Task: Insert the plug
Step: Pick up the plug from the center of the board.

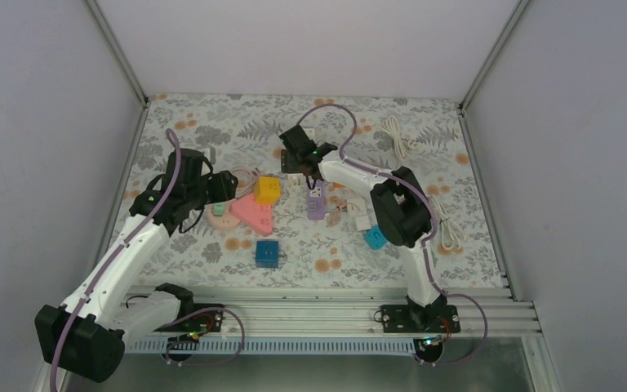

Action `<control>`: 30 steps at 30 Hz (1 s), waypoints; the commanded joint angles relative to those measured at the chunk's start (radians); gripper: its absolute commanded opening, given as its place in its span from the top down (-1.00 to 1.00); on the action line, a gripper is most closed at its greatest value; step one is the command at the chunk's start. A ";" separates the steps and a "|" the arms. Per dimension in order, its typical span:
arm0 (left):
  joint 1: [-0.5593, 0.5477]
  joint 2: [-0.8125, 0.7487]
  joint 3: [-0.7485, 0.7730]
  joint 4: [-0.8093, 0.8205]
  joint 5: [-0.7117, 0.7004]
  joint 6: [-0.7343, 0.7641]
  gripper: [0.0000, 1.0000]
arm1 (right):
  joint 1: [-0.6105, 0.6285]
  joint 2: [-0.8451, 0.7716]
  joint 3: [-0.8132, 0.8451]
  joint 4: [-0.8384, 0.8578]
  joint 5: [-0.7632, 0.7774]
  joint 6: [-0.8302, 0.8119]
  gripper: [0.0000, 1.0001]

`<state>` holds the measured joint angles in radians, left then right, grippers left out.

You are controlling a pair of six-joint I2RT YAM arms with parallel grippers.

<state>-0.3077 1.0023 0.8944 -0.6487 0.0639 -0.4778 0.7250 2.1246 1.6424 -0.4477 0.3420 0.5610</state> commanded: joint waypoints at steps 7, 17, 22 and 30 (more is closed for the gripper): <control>0.004 0.010 -0.014 0.043 0.094 0.001 -0.24 | 0.006 0.088 0.079 -0.051 -0.045 -0.061 -0.65; 0.004 -0.005 -0.026 0.039 0.097 -0.001 -0.24 | 0.005 0.089 0.080 -0.064 -0.035 -0.046 -0.29; 0.004 -0.012 -0.021 0.041 0.118 0.001 -0.25 | 0.006 0.057 0.057 -0.046 -0.046 -0.009 -0.10; 0.000 -0.029 -0.084 0.216 0.346 0.010 -0.31 | 0.001 -0.135 -0.096 0.167 -0.109 0.146 -0.05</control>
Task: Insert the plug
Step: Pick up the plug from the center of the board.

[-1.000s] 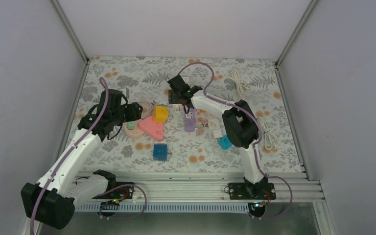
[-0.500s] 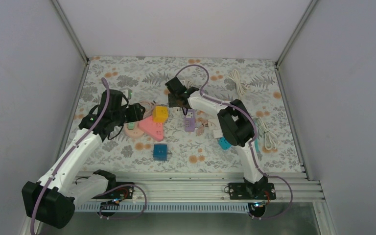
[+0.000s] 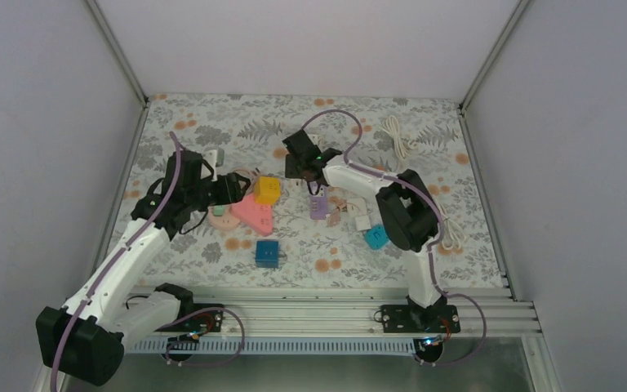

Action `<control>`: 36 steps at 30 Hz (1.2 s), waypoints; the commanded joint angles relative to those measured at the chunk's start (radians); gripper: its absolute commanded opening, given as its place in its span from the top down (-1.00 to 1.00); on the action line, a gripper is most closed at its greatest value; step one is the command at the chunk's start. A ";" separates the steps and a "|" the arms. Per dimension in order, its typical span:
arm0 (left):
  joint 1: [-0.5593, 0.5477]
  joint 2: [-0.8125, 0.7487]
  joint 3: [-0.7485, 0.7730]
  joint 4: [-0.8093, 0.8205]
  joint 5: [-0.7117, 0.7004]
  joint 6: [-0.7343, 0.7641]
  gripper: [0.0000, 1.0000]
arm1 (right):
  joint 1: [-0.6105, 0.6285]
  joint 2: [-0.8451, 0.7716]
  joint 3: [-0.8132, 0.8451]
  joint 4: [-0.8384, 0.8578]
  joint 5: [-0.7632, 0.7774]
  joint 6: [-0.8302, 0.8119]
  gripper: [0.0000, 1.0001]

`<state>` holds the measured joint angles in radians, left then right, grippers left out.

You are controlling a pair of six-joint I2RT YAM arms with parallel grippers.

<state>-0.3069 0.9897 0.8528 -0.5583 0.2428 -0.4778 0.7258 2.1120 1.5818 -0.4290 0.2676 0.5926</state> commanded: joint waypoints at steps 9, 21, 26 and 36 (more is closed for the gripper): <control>-0.010 -0.031 -0.072 0.226 0.224 -0.033 -0.35 | 0.000 -0.352 -0.219 0.305 -0.258 0.256 -0.04; -0.015 -0.171 -0.082 0.390 0.248 -0.145 -0.44 | 0.002 -0.637 -0.469 0.576 -0.653 0.357 -0.06; -0.017 -0.270 -0.072 0.413 0.242 -0.273 -0.58 | 0.002 -0.712 -0.521 0.685 -0.734 0.364 -0.08; -0.045 -0.265 -0.113 0.585 0.441 -0.387 -0.73 | 0.011 -0.731 -0.539 0.906 -0.885 0.437 -0.08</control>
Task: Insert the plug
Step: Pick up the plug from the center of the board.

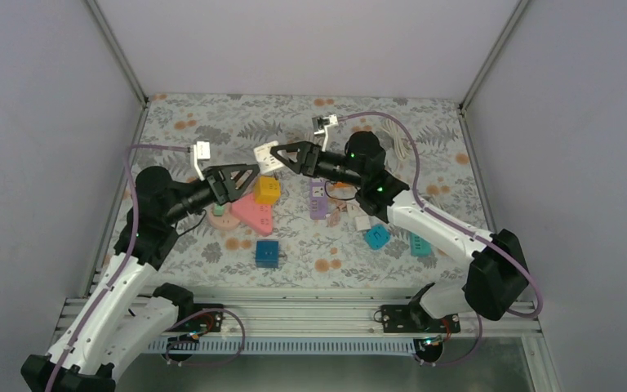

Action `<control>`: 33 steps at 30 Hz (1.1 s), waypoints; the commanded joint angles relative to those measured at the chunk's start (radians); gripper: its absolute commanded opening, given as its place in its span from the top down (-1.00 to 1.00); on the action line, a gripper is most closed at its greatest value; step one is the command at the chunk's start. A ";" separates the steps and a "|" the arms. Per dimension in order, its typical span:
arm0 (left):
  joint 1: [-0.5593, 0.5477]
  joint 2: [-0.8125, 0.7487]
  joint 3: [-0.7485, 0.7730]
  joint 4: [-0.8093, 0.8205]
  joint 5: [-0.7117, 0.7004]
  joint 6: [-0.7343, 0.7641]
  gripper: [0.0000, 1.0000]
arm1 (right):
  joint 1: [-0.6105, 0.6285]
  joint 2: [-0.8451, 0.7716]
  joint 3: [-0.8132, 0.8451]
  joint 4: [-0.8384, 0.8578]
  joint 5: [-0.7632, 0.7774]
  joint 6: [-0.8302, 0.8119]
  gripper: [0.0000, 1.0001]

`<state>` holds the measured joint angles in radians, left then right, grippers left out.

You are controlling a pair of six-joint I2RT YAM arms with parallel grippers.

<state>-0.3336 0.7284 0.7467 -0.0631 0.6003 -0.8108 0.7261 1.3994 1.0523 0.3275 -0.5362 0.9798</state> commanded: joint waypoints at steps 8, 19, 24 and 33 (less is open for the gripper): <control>-0.060 0.036 -0.032 0.162 0.076 -0.103 -0.57 | 0.021 -0.024 -0.022 0.221 -0.109 0.106 -0.08; -0.096 0.061 -0.032 0.284 0.070 -0.249 -0.17 | 0.038 -0.046 -0.056 0.318 -0.194 0.188 -0.10; -0.096 0.065 -0.048 0.301 0.084 -0.219 0.25 | 0.038 -0.077 -0.059 0.262 -0.196 0.141 -0.17; -0.095 0.115 0.088 0.074 0.182 0.202 0.43 | 0.007 -0.170 0.037 -0.223 -0.127 -0.253 -0.93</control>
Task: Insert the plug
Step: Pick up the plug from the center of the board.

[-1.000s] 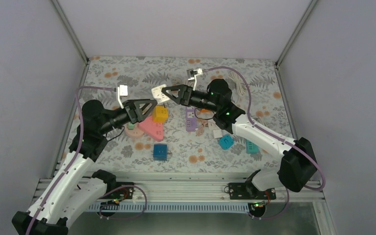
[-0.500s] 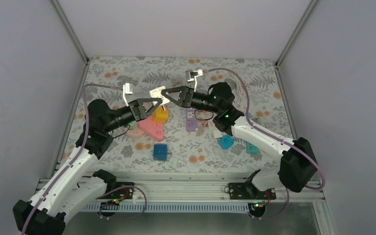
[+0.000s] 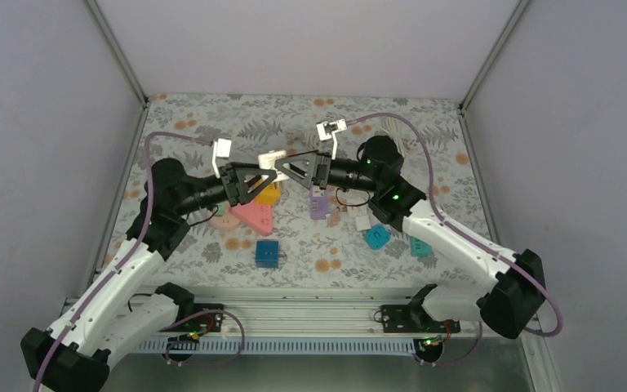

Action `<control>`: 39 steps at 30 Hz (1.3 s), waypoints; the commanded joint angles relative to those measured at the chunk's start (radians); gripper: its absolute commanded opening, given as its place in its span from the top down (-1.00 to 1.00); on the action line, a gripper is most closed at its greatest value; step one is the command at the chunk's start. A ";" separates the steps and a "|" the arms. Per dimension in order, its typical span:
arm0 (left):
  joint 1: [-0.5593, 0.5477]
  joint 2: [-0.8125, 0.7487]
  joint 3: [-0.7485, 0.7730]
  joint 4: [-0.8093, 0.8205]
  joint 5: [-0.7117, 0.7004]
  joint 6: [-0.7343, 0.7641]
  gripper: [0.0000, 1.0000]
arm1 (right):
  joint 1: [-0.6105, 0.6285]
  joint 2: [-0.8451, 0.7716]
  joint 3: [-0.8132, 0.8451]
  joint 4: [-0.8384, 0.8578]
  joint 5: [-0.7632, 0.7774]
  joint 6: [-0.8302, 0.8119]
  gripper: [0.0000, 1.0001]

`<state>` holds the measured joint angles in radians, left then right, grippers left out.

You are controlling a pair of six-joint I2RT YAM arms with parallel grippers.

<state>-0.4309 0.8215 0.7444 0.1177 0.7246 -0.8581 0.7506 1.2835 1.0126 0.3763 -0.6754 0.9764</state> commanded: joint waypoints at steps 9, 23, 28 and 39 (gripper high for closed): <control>0.000 0.138 0.174 -0.023 0.230 0.452 0.43 | -0.049 -0.074 0.341 -0.816 0.048 -0.774 -1.00; -0.014 0.325 0.376 -0.306 0.389 0.986 0.44 | -0.050 0.011 0.588 -1.162 0.222 -0.905 -0.94; -0.017 0.358 0.428 -0.523 0.483 1.261 0.58 | -0.048 0.020 0.558 -1.163 0.213 -0.904 -0.91; -0.016 0.418 0.497 -0.722 0.452 1.451 0.52 | -0.027 0.031 0.446 -1.121 0.054 -0.863 -0.56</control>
<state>-0.4408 1.2385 1.2068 -0.5266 1.1122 0.4564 0.7197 1.3296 1.5139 -0.7757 -0.5705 0.0971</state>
